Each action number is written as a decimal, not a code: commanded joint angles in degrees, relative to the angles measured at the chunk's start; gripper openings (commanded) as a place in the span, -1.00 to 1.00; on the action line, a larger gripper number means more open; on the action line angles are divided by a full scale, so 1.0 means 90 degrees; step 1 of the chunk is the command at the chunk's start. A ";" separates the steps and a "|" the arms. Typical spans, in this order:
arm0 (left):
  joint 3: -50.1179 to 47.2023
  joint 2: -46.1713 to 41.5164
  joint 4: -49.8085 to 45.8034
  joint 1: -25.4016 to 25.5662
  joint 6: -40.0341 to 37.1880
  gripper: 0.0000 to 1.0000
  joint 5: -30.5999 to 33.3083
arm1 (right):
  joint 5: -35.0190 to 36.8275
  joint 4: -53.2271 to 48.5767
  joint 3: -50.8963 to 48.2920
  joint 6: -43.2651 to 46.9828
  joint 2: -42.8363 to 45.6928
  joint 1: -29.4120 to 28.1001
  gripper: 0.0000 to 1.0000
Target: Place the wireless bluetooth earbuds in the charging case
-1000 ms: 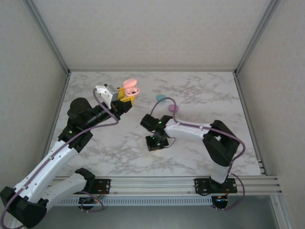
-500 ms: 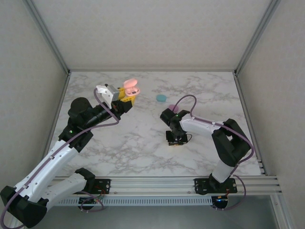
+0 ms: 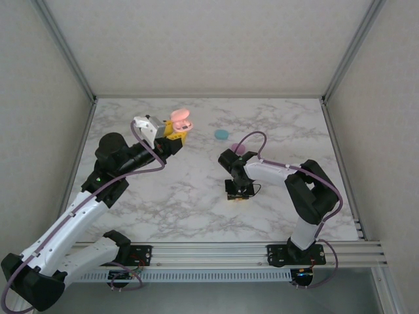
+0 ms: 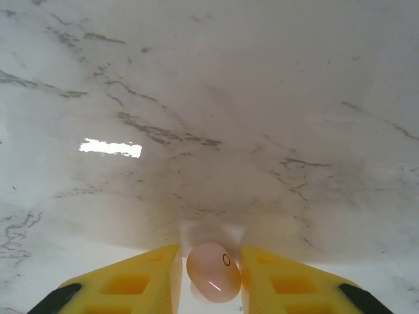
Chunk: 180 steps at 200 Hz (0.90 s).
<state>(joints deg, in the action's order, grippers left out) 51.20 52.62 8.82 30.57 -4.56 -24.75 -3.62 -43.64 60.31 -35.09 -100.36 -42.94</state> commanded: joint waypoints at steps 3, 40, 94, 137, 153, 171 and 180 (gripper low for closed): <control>0.0239 0.0010 0.0045 0.0051 -0.0074 -0.56 -0.0037 | -0.0126 0.0027 0.0144 0.0057 0.0012 -0.0014 -0.39; 0.0220 0.0005 0.0026 0.0056 -0.0079 -0.56 -0.0045 | -0.0255 0.0029 0.0130 0.0011 0.0103 -0.0014 -0.38; 0.0219 0.0035 0.0066 0.0051 -0.0053 -0.56 -0.0043 | -0.0468 0.0029 0.0154 -0.0017 0.0252 -0.0013 -0.36; 0.0239 0.0074 0.0085 0.0051 -0.0038 -0.56 -0.0082 | -0.0610 0.0073 0.0172 0.0001 0.0292 -0.0014 -0.34; 0.0247 0.0082 0.0085 0.0051 -0.0029 -0.56 -0.0091 | -0.0689 0.0079 0.0183 0.0009 0.0263 -0.0014 -0.34; 0.0249 0.0081 0.0084 0.0051 -0.0026 -0.56 -0.0091 | -0.0759 0.0093 0.0192 0.0015 0.0233 -0.0011 -0.34; 0.0249 0.0088 0.0090 0.0051 -0.0026 -0.56 -0.0091 | -0.0756 0.0083 0.0193 0.0020 0.0224 -0.0014 -0.34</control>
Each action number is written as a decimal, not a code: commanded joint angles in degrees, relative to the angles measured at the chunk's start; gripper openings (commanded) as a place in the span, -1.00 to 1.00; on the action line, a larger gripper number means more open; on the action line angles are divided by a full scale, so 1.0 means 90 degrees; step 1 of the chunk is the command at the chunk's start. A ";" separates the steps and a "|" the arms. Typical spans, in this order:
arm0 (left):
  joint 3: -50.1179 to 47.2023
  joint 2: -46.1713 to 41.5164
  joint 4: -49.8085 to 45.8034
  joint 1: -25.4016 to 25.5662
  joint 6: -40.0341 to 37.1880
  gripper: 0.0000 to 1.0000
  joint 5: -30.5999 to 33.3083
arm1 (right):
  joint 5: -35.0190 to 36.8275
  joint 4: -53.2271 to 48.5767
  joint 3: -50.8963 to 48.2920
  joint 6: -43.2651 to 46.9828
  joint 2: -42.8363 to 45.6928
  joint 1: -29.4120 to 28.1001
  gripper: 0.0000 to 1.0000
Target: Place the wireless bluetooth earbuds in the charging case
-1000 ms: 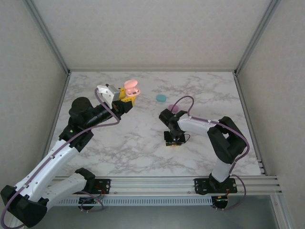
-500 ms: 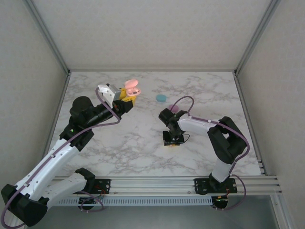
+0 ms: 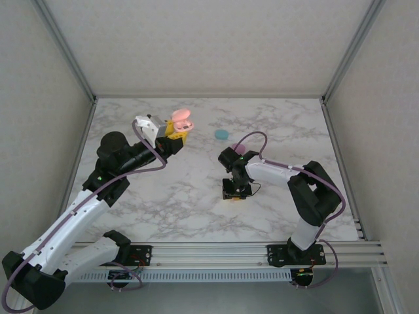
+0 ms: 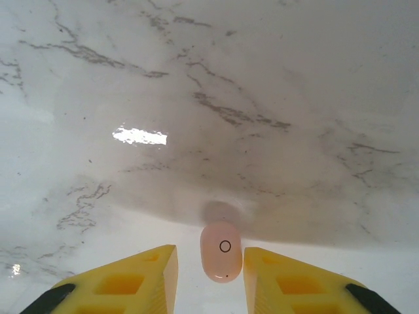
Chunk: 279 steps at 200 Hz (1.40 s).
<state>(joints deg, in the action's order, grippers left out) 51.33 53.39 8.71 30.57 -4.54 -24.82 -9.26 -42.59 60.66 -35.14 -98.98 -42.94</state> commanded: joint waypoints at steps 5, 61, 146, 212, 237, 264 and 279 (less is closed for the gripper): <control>0.0234 -0.0004 0.0097 0.0051 -0.0033 -0.56 -0.0084 | -0.0152 -0.0029 0.0168 0.0024 0.0070 -0.0014 -0.34; 0.0263 0.0019 0.0097 0.0053 -0.0028 -0.56 -0.0084 | -0.0104 -0.0081 0.0327 0.0027 0.0133 -0.0034 -0.33; 0.0215 -0.0032 0.0043 0.0061 -0.0064 -0.56 -0.0036 | 0.0530 -0.0641 0.0974 0.0139 -0.0472 -0.0169 -0.33; 0.0218 -0.0033 0.0019 0.0061 -0.0111 -0.56 -0.0026 | 0.0679 -0.0861 0.1248 0.0339 -0.0983 -0.0334 -0.36; 0.0205 -0.0036 0.0009 0.0061 -0.0103 -0.56 -0.0027 | 0.0727 -0.0922 0.1269 0.0363 -0.1070 -0.0365 -0.36; 0.0195 -0.0043 -0.0001 0.0063 -0.0118 -0.56 -0.0026 | 0.0705 -0.0959 0.1266 0.0388 -0.1126 -0.0400 -0.36; 0.0195 -0.0049 -0.0006 0.0061 -0.0114 -0.56 -0.0016 | 0.0699 -0.0979 0.1267 0.0398 -0.1168 -0.0421 -0.37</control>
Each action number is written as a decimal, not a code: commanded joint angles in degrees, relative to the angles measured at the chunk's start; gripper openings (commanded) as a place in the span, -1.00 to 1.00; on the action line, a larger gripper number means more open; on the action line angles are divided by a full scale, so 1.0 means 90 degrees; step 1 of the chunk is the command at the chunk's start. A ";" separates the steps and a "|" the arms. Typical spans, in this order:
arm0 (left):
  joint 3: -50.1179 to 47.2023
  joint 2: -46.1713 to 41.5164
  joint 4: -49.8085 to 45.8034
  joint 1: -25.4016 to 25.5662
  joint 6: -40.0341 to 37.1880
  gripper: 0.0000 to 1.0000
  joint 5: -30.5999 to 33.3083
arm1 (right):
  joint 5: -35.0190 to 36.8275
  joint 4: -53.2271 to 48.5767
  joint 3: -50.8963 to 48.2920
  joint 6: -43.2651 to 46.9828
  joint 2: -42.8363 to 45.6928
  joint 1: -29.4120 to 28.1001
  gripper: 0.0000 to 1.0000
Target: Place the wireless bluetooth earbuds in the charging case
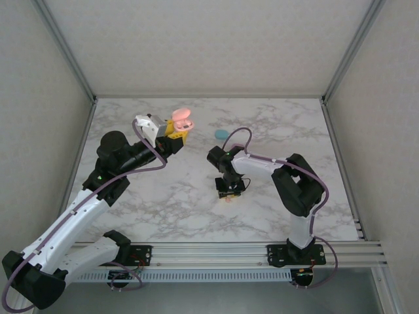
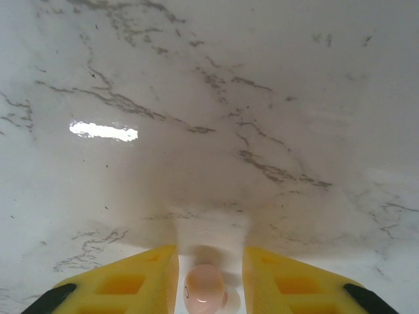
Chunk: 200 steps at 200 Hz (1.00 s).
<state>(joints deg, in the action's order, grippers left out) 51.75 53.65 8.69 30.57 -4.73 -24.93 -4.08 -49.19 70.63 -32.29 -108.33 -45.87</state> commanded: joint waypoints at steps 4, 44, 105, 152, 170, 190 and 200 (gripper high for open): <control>0.0149 -0.0081 -0.0008 0.0061 -0.0090 -0.56 -0.0004 | 0.0126 -0.0255 0.0159 0.0091 -0.0144 -0.0099 -0.37; 0.0159 -0.0063 -0.0004 0.0060 -0.0085 -0.56 -0.0028 | 0.0115 -0.0284 0.0186 0.0105 -0.0247 -0.0165 -0.39; 0.0159 -0.0081 -0.0038 0.0061 -0.0094 -0.56 -0.0014 | 0.0141 -0.0363 0.0206 0.0093 -0.0289 -0.0233 -0.43; 0.0168 -0.0062 -0.0028 0.0061 -0.0080 -0.56 -0.0014 | 0.0225 -0.0462 0.0189 0.0054 -0.0229 -0.0297 -0.48; 0.0193 -0.0038 -0.0021 0.0066 -0.0080 -0.56 -0.0031 | 0.0250 -0.0465 0.0177 0.0020 -0.0229 -0.0296 -0.48; 0.0198 -0.0026 -0.0028 0.0061 -0.0086 -0.56 -0.0044 | 0.0245 -0.0469 0.0189 0.0004 -0.0231 -0.0308 -0.48; 0.0198 -0.0032 -0.0028 0.0061 -0.0082 -0.56 -0.0048 | 0.0250 -0.0455 0.0179 -0.0018 -0.0209 -0.0314 -0.49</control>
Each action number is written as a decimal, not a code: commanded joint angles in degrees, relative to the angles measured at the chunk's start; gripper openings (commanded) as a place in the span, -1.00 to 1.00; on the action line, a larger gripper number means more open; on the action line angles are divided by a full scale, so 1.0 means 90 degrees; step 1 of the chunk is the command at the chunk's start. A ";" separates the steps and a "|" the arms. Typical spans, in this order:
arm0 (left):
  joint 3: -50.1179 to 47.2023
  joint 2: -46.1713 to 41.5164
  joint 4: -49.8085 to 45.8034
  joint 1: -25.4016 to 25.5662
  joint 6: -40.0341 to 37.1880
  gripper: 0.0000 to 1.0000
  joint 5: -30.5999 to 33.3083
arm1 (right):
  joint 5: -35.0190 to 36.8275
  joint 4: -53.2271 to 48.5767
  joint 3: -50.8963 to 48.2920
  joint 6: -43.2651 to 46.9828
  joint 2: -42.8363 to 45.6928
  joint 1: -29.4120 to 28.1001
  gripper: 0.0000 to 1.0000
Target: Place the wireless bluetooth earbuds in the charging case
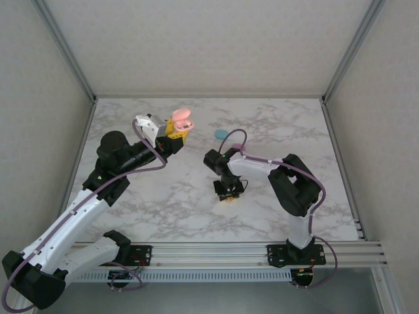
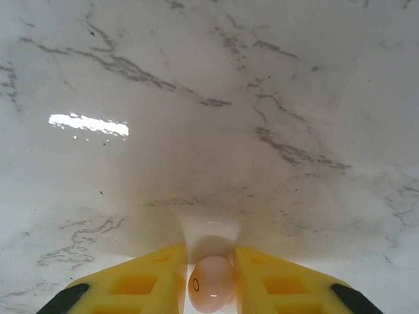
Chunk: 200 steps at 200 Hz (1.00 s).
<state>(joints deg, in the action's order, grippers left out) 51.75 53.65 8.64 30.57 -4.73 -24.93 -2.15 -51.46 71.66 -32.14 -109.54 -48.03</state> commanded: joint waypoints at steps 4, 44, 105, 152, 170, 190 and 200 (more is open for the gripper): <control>0.0198 -0.0030 -0.0023 0.0061 -0.0084 -0.56 -0.0043 | 0.0042 -0.0193 0.0057 -0.0033 -0.0066 -0.0073 -0.49; 0.0159 -0.0036 -0.0026 0.0066 -0.0081 -0.56 -0.0023 | 0.0179 -0.0167 0.0045 -0.0082 0.0202 -0.0079 -0.55; 0.0150 0.0145 0.0011 0.0062 -0.0086 -0.56 -0.0021 | -0.0230 0.0435 -0.0004 -0.0198 0.2034 0.0235 -0.60; 0.0033 0.0422 0.0268 0.0061 0.0003 -0.56 -0.0137 | -0.1123 0.1153 0.0334 -0.0350 0.3510 0.0513 -0.59; -0.0031 0.0510 0.0379 0.0061 0.0018 -0.56 -0.0183 | -0.1423 0.1423 0.0594 -0.0364 0.3836 0.0518 -0.58; -0.0121 0.0623 0.0561 0.0070 -0.0008 -0.56 -0.0389 | -0.1765 0.1754 0.0897 -0.0401 0.4046 0.0514 -0.58; -0.0186 0.0659 0.0669 0.0090 -0.0063 -0.56 -0.0494 | -0.1965 0.1972 0.1022 -0.0439 0.4088 0.0514 -0.58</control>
<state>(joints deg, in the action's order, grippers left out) 51.40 58.92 10.04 30.68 -4.71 -25.89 -13.91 -39.57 77.32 -34.83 -74.56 -43.53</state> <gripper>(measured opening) 0.347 0.210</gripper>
